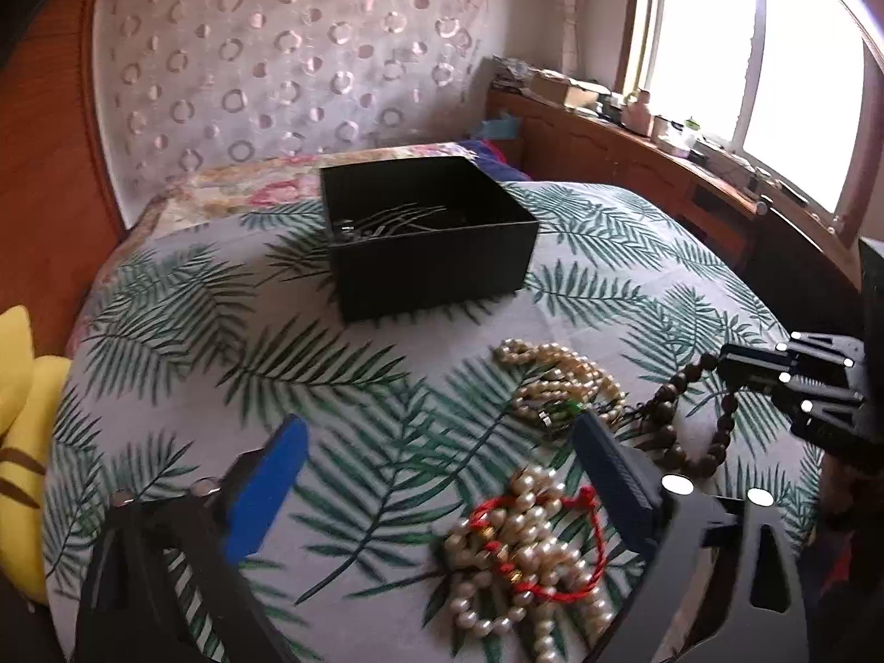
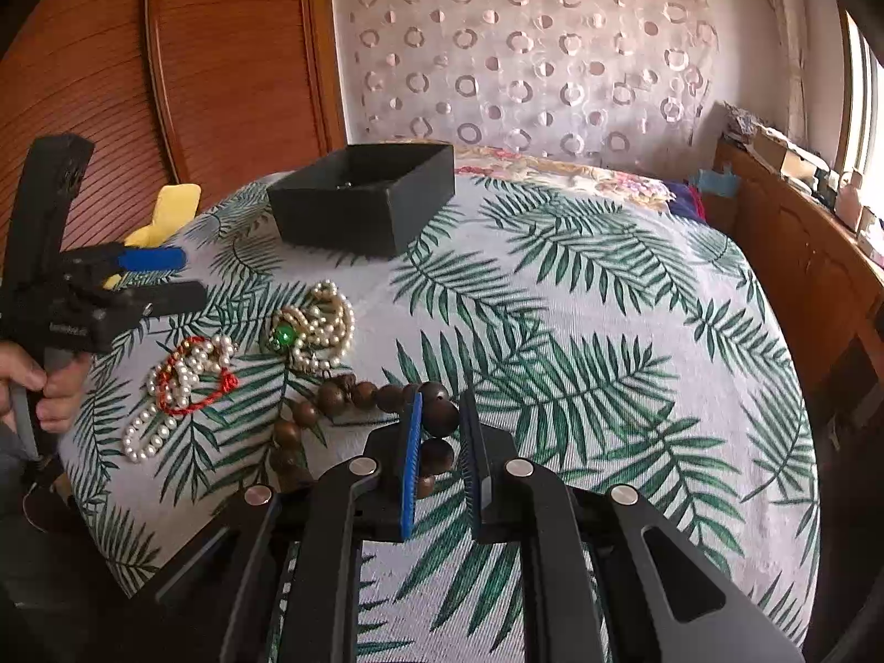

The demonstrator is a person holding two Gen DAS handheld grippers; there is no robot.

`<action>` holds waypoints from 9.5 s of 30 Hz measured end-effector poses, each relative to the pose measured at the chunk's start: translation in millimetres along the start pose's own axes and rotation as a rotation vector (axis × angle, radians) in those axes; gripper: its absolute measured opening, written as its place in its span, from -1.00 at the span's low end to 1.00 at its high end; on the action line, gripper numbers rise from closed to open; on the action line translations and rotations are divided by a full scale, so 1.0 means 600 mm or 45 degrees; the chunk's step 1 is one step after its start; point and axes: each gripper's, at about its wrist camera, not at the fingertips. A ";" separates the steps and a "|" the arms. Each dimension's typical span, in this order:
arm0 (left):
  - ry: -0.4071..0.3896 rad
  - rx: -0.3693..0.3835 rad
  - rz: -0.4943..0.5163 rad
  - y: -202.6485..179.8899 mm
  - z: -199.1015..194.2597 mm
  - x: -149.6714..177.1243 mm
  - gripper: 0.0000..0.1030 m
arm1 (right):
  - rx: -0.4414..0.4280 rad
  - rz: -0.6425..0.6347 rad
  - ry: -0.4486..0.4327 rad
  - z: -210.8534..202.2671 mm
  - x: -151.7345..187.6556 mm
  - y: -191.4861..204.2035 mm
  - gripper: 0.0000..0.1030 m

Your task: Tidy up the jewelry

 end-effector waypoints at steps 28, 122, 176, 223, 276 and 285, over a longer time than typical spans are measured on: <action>0.225 -0.080 0.197 -0.079 0.117 -0.056 -0.20 | -0.058 0.020 -0.054 -0.001 0.018 -0.003 -0.70; -0.416 0.195 0.097 -0.062 -0.118 -0.352 -0.92 | -0.089 -0.247 -0.385 -0.012 -0.349 -0.062 -0.71; -0.069 0.134 -0.044 0.026 0.072 -0.202 -0.89 | -0.206 -0.053 -0.120 0.131 -0.251 -0.058 -0.37; -0.031 -0.068 -0.112 0.101 -0.051 0.036 0.85 | -0.172 -0.228 0.075 0.087 -0.101 0.127 -0.68; -0.048 0.161 0.010 -0.039 -0.068 0.010 -0.88 | -0.179 -0.033 -0.001 0.038 -0.032 0.075 -0.67; -0.095 0.143 -0.007 -0.030 -0.074 -0.011 -0.88 | -0.177 -0.033 -0.011 0.036 -0.032 0.074 -0.67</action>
Point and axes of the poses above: each gripper's, at about its wrist camera, not at the fingertips, and z roughly the way its jaws point, y to its left, x to its underside, and after that the axes turned 14 degrees about -z, right-handed
